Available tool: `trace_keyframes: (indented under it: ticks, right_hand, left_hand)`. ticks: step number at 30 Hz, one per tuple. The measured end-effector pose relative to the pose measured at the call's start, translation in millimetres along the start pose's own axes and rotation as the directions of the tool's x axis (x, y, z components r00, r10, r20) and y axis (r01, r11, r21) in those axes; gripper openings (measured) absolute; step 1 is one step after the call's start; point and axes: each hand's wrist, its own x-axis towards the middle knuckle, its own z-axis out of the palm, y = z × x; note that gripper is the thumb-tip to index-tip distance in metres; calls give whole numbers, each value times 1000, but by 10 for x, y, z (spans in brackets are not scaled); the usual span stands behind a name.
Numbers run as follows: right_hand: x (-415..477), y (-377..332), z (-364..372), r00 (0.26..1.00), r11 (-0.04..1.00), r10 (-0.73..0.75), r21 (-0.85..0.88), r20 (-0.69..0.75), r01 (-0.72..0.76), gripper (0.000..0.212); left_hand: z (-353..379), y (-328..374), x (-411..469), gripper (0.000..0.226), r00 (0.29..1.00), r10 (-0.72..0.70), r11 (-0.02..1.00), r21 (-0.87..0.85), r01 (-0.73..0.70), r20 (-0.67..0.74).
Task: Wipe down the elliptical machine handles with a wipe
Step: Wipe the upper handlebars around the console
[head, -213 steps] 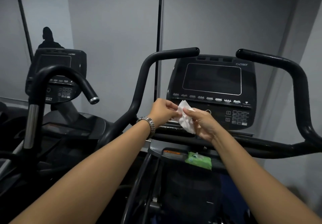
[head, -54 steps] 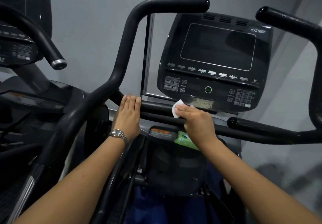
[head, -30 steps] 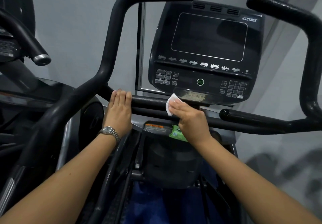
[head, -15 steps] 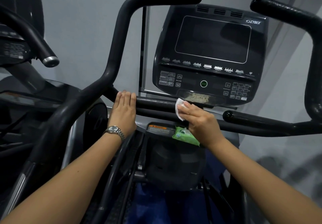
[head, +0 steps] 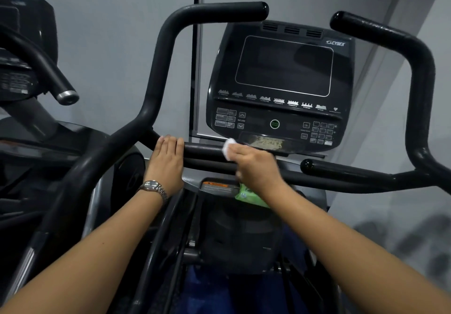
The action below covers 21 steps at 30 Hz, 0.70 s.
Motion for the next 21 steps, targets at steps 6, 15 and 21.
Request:
trace_keyframes:
  ticks: [6, 15, 21]
  right_hand:
    - [-10, 177, -91, 993, 994, 105, -9, -47, -105, 54]
    - [587, -638, 498, 991, 996, -77, 55, 109, 71, 35]
    - [293, -287, 307, 993, 992, -80, 87, -86, 88, 35]
  left_hand:
    - [-90, -12, 8, 80, 1000, 16, 1000, 9, -16, 7]
    - [-174, -71, 20, 77, 998, -20, 998, -54, 16, -67]
    - [-170, -38, -64, 72, 997, -17, 994, -108, 9, -72]
